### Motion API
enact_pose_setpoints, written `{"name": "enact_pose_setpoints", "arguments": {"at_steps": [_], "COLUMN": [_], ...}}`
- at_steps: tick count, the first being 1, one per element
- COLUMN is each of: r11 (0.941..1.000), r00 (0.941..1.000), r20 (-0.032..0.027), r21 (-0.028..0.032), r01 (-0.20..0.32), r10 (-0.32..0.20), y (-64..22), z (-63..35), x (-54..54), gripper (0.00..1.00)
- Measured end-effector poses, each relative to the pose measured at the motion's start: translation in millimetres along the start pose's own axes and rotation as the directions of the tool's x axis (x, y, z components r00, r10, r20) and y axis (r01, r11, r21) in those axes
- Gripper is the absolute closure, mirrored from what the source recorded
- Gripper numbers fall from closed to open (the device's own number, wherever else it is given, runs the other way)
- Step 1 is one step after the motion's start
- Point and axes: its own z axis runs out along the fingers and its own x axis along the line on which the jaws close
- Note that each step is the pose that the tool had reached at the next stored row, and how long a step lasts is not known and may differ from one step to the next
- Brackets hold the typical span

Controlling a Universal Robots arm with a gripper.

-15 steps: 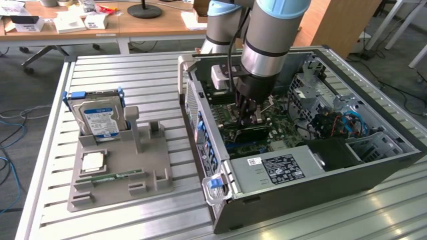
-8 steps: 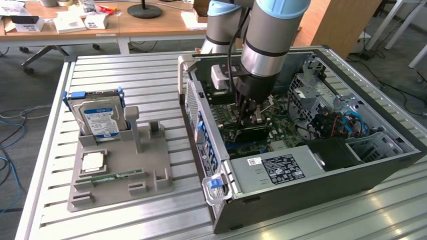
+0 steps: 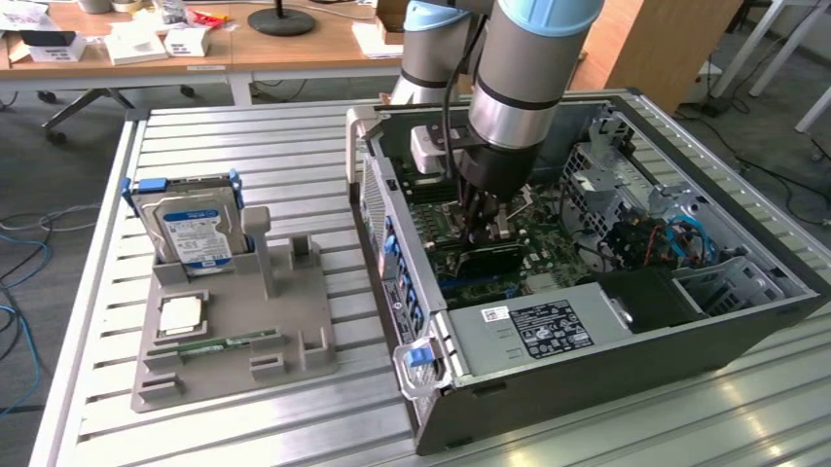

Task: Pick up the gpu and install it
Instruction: 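Press down on the gpu until it lock into place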

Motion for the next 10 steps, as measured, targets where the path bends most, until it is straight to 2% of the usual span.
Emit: {"name": "enact_pose_setpoints", "arguments": {"at_steps": [10], "r11": [1.0], "r00": [1.0], "r20": [-0.0002], "r21": [-0.0001], "r01": [0.0], "r10": [0.0], "y": [0.0], "z": [0.2], "x": [-0.1], "gripper": [0.89]}}
